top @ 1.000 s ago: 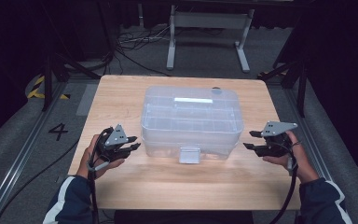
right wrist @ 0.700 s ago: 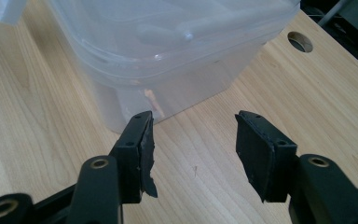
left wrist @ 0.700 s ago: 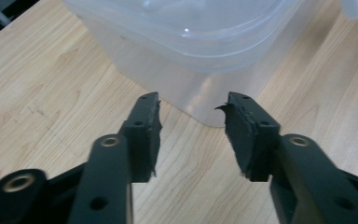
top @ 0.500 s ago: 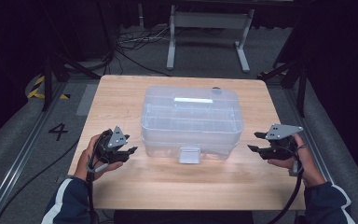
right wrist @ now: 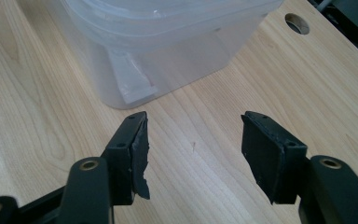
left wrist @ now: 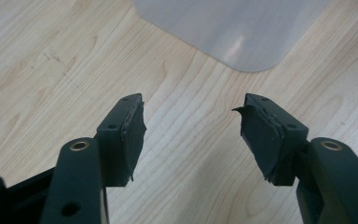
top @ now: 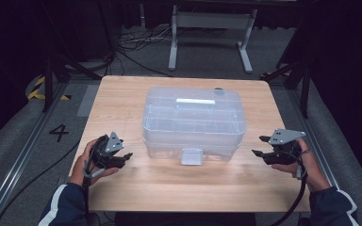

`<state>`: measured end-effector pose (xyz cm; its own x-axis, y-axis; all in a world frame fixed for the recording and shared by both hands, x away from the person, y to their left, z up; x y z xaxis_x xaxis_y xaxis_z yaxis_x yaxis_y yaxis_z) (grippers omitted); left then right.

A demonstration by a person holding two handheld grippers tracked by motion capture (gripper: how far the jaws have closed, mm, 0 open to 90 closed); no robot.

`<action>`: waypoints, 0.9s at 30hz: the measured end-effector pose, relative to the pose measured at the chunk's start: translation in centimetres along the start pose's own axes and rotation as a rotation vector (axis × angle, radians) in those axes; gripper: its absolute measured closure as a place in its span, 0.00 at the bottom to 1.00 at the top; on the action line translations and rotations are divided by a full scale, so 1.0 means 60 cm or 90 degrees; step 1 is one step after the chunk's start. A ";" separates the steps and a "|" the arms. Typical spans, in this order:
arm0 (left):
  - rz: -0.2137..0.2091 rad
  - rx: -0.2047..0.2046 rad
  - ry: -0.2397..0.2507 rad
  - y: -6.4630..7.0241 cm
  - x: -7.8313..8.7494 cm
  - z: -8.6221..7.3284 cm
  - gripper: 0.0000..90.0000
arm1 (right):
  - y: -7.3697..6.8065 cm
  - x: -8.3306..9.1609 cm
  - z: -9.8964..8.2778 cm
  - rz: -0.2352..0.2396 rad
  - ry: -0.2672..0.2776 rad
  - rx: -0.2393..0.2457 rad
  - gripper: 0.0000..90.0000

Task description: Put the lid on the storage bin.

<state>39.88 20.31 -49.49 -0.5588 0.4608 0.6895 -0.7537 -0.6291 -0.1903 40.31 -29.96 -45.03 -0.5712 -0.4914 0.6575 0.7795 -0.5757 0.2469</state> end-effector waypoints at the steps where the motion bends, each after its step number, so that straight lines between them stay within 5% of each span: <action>1: 0.001 0.000 -0.003 -0.001 -0.001 -0.004 0.43 | 0.000 0.000 -0.002 -0.002 -0.001 -0.001 0.46; 16: -0.003 0.019 -0.039 0.000 0.008 -0.068 0.36 | -0.004 0.003 -0.043 -0.011 -0.015 -0.018 0.43; 27: -0.020 0.062 -0.026 -0.004 0.016 -0.102 0.30 | -0.003 0.006 -0.099 -0.020 -0.009 -0.074 0.42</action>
<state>37.42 24.76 -53.02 -0.5191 0.4561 0.7228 -0.7324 -0.6734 -0.1011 38.41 -33.94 -49.07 -0.5901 -0.4629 0.6615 0.7260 -0.6626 0.1840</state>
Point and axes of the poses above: each handheld gripper's, and its own axes: x roughly backward along the jaws, z roughly out of its top, y roughly to its right, the point moved 6 cm from there along -x, roughly forward along the jaws, and after that the axes turned 5 degrees about y, right-handed, at the moved point
